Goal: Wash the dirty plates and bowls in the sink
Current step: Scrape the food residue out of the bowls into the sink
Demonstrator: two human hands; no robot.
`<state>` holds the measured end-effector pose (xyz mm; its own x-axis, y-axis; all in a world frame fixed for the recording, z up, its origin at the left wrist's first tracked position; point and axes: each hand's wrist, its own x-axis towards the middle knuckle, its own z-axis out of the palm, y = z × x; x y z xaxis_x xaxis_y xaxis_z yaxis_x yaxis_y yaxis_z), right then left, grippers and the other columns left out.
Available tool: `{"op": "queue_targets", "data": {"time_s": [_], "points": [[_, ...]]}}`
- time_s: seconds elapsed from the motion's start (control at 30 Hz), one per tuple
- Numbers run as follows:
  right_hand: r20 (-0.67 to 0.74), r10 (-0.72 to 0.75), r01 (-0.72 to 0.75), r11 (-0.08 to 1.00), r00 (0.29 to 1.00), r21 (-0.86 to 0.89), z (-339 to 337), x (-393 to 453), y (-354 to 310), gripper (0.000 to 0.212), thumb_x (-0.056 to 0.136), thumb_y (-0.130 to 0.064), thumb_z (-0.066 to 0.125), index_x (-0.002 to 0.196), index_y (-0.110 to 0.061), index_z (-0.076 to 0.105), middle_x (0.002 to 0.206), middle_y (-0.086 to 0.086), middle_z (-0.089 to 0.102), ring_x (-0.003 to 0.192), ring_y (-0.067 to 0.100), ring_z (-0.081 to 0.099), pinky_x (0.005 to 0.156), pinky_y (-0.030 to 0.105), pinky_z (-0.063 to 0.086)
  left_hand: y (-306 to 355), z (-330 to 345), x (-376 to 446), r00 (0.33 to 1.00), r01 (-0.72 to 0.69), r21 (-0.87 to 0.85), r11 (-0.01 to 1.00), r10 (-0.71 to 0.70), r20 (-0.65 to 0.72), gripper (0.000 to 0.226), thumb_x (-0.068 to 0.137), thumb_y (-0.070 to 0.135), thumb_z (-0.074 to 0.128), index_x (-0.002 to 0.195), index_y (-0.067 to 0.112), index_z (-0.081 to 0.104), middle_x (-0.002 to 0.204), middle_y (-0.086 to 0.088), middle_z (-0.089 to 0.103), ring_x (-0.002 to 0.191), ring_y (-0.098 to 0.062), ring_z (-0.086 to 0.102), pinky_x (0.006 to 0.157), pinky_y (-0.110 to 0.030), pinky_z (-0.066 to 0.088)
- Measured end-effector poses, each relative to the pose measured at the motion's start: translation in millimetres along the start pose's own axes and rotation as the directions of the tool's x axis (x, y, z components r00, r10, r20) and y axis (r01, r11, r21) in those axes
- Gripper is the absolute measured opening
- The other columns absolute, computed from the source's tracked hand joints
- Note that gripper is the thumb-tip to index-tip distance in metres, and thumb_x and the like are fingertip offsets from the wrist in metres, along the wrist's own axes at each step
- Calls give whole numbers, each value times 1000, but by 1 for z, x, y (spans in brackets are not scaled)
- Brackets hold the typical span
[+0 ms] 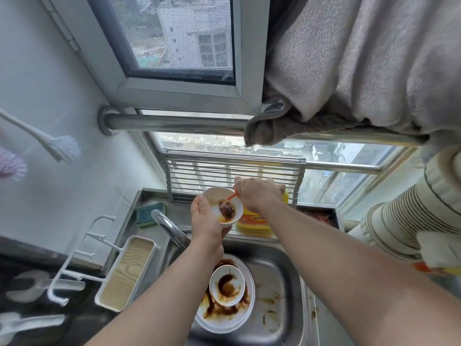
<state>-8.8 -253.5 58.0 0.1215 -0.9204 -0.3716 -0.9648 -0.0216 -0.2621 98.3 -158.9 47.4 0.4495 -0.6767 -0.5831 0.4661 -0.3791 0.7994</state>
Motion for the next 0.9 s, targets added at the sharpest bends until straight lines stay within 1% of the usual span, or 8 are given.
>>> {"op": "queue_targets", "data": {"time_s": [0.13, 0.2, 0.27, 0.37, 0.5, 0.63, 0.77, 0.9], "points": [[-1, 9, -9, 999, 1000, -36, 6, -1, 1, 38, 110, -43, 17, 117, -35, 54, 100, -4, 58, 107, 28, 47, 84, 50, 34, -1, 0, -1, 1000, -1, -2, 1000, 1, -7, 42, 110, 56, 34, 150, 42, 39, 135, -9, 58, 112, -28, 64, 70, -37, 58], [28, 2, -1, 1000, 1000, -24, 0, 2, 3, 30, 111, -38, 19, 113, -34, 49, 97, -5, 55, 107, 31, 49, 84, 51, 36, -2, 0, 0, 1000, 0, -2, 1000, 0, -6, 43, 110, 56, 33, 151, 42, 38, 136, -9, 58, 112, -28, 64, 71, -37, 58], [15, -3, 4, 999, 1000, -35, 0, -1, 1, 32, 112, -37, 20, 116, -34, 51, 103, -4, 57, 110, 33, 49, 90, 53, 38, -3, 0, 1, 1000, -2, -6, 1000, 2, -8, 44, 110, 57, 33, 152, 42, 37, 136, -9, 59, 111, -28, 65, 71, -37, 57], [-34, -16, 13, 998, 999, -69, 6, -6, -3, 37, 112, -40, 22, 132, -36, 53, 120, 0, 65, 115, 34, 48, 91, 53, 39, -4, 0, 1, 1000, 3, -10, 1000, -3, -22, 44, 110, 56, 34, 152, 43, 38, 136, -9, 58, 111, -28, 64, 71, -38, 58], [45, -51, 53, 997, 998, -56, -5, -2, 2, 37, 113, -41, 24, 143, -40, 47, 133, 2, 64, 127, 38, 48, 94, 53, 38, -5, 1, -1, 1000, 9, -1, 1000, -9, -23, 43, 111, 56, 33, 151, 43, 39, 133, -7, 59, 110, -27, 65, 72, -39, 58], [11, -7, 7, 999, 1000, -53, 1, -6, -3, 52, 112, -49, 18, 135, -31, 61, 133, 6, 65, 133, 37, 45, 108, 60, 30, -6, 1, 0, 999, 23, -13, 1000, -24, -36, 42, 111, 55, 33, 151, 45, 38, 133, -9, 58, 110, -29, 65, 76, -41, 60], [82, -109, 117, 988, 991, -101, -9, -4, 2, 29, 111, -40, 32, 136, -39, 45, 127, -1, 65, 121, 38, 51, 97, 58, 40, -6, 0, -2, 999, 24, -10, 1000, -24, -30, 43, 111, 55, 32, 153, 44, 36, 129, -8, 58, 108, -28, 64, 75, -41, 60], [40, -85, 89, 990, 996, -107, -5, -9, -2, 38, 113, -42, 32, 149, -41, 44, 135, 2, 64, 135, 40, 44, 100, 58, 39, -7, 2, -2, 998, 39, -12, 999, -39, -47, 44, 111, 56, 33, 153, 46, 36, 134, -8, 55, 108, -28, 64, 74, -40, 60]]}}
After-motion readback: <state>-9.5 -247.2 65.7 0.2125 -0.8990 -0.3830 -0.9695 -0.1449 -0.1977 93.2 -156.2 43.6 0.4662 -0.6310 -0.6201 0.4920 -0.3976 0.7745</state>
